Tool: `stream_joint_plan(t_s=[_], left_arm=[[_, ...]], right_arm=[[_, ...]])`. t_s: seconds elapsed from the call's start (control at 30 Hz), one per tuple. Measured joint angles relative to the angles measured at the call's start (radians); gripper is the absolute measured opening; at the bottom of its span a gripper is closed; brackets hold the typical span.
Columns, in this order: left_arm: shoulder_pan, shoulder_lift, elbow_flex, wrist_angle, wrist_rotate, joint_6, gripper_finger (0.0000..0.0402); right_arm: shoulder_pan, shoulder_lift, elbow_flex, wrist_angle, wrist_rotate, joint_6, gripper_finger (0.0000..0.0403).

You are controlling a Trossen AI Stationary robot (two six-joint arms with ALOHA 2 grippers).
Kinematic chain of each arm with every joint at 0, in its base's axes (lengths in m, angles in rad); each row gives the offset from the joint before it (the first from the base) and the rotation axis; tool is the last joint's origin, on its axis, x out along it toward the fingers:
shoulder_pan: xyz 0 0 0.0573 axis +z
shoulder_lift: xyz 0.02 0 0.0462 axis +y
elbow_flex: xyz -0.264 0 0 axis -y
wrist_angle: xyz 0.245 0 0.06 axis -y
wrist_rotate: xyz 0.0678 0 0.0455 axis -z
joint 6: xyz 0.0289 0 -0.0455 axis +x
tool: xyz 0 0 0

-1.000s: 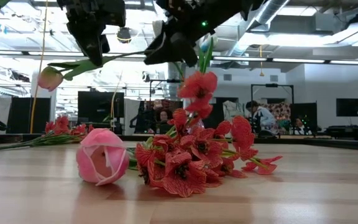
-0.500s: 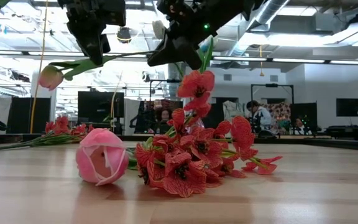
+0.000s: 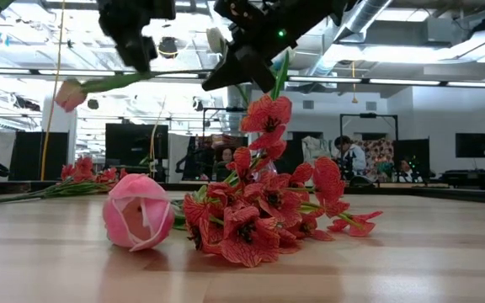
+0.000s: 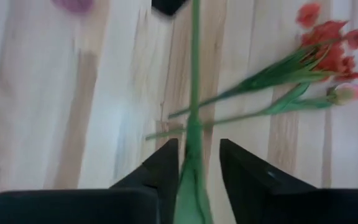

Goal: Sort flowers into vase by color
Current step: Put left pink flower into the transparent vase

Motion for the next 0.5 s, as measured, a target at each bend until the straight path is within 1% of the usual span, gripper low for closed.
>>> stream_joint_plan(t_s=[0.1,0.17,0.33,0.5], left_arm=[[0.0,0.0,0.072,-0.01,-0.005,0.027,0.013],[0.0,-0.001,0.12,-0.033,-0.028,0.028,0.0139],[0.0,-0.001,0.242,-0.147,-0.083,0.018,0.0143],[-0.005,-0.02,0.311,-0.232,-0.105,-0.02,0.0142]], right_arm=[[-0.001,0.0,0.0,-0.006,0.0,0.034,0.0018],[-0.002,0.0,0.0,-0.004,0.0,0.057,0.0018],[-0.014,0.0,0.0,0.024,-0.001,0.138,0.0018],[-0.036,0.0,0.0,0.086,-0.001,0.232,0.0018]])
